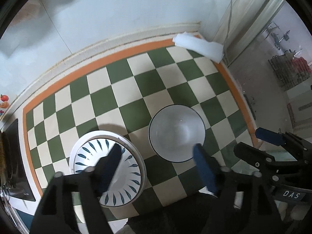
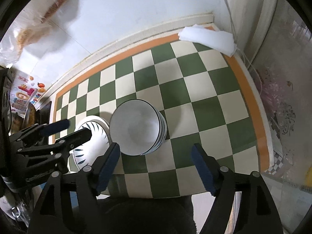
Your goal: Organize plates and bowls
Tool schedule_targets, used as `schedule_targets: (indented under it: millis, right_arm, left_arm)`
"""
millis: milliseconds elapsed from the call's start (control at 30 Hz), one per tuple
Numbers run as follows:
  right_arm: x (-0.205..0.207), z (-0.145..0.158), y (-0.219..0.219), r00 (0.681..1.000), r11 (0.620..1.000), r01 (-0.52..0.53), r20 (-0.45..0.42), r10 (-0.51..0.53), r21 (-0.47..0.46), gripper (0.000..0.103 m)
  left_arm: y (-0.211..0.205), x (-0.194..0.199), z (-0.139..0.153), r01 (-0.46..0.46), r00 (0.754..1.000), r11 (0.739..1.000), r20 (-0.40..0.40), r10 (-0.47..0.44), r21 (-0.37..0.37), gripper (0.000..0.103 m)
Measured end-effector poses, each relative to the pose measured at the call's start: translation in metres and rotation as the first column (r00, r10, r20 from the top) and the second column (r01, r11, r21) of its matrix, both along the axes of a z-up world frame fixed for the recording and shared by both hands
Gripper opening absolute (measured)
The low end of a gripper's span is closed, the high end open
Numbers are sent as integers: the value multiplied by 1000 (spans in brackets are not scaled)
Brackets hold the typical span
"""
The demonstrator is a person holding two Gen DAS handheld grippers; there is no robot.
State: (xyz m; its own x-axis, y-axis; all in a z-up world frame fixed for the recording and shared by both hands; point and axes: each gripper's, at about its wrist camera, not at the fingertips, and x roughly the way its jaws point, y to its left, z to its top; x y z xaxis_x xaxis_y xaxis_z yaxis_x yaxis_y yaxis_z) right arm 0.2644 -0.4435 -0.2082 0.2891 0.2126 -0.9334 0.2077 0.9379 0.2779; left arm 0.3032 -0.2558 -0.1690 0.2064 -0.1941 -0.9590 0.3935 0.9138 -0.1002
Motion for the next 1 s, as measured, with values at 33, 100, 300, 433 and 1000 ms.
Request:
schedule_targets:
  millis: [33,100,300,433,1000]
  right_arm:
    - [-3,5,0,1000,1000,1,8,-1,2,85]
    - [-9,16,1,1000,1000,6,20,-6,5,90]
    - [-26,46,6,998,1000,-4,56,4,-4,94]
    - [-36,66,13,996,999,-15,93,17,-30,95]
    - [-37,74,15,993,1000,-18,114,19,-15,98]
  left_arm:
    - [2,-1,4,-1,1000,1000,5,1,-4,83]
    - [6,-6,14,-8,1000,1000,14,8,-16,83]
    - [15,-25,35,-6,1000,999,18,6,-37,84]
    - [19,-39,46,3,1000,999,17,-2,-46,92]
    - [35,-34,43,-42,999,996,17,43,-82,96]
